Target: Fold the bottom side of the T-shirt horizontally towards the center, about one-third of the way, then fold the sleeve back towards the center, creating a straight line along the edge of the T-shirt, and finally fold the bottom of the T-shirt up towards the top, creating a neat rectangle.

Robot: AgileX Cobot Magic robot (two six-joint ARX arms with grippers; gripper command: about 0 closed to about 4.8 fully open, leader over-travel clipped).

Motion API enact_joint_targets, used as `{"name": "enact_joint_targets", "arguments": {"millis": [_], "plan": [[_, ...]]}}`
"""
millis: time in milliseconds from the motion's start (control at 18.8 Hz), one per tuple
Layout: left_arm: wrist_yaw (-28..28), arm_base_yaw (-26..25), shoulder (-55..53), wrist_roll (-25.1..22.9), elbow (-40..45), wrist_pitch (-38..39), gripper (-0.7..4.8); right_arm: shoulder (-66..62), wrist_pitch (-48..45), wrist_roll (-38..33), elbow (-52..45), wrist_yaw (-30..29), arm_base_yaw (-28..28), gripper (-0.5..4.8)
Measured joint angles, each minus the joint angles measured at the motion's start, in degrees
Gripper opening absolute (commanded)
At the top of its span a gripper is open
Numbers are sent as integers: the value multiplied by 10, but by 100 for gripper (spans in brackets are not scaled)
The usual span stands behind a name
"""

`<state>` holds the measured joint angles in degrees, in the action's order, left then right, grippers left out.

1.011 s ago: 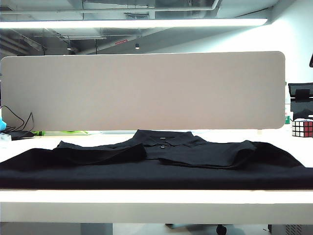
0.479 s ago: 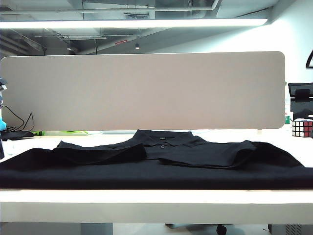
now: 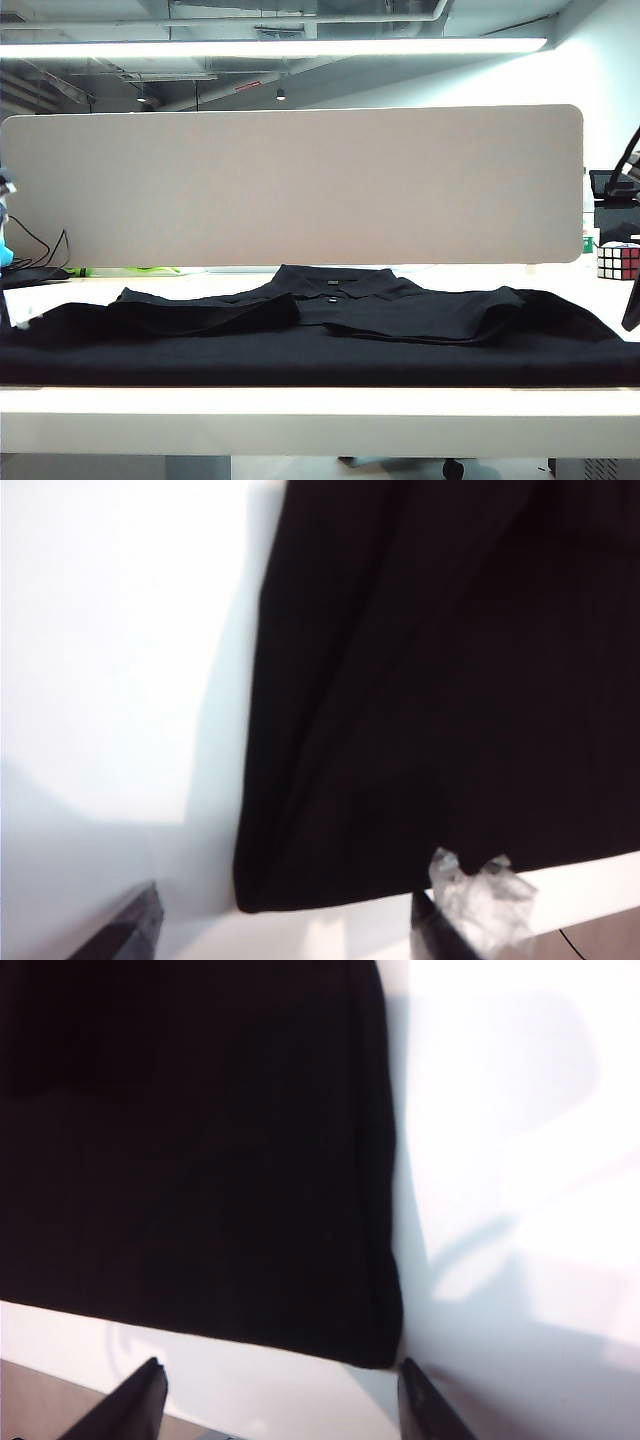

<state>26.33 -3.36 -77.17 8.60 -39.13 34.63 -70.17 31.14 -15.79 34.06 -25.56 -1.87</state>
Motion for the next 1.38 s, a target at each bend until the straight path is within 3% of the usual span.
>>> {"name": "enact_joint_targets", "arguments": {"millis": [372, 905, 958, 1064, 1171, 1224, 1277, 1383], "plan": [[57, -1, -35, -9, 14, -61, 310, 1, -16, 4, 0, 0, -1, 315], [65, -1, -35, -2, 20, -72, 307, -55, -63, 9, 1, -15, -9, 314], [66, -1, -35, -2, 20, -72, 272, -55, -63, 9, 1, -16, -9, 303], [69, 2, -36, -2, 21, -73, 168, -54, -64, 9, 0, -16, -9, 209], [67, 3, -41, -2, 25, -69, 108, -56, -64, 9, -4, -10, -9, 138], [74, 3, -41, -2, 27, -68, 93, -56, -66, 9, -8, -10, -9, 130], [76, 3, -41, -2, 27, -68, 45, -56, -68, 9, -10, -10, -9, 76], [81, 5, -44, -2, 29, -68, 8, -56, -73, 9, -14, -9, -9, 7]]}}
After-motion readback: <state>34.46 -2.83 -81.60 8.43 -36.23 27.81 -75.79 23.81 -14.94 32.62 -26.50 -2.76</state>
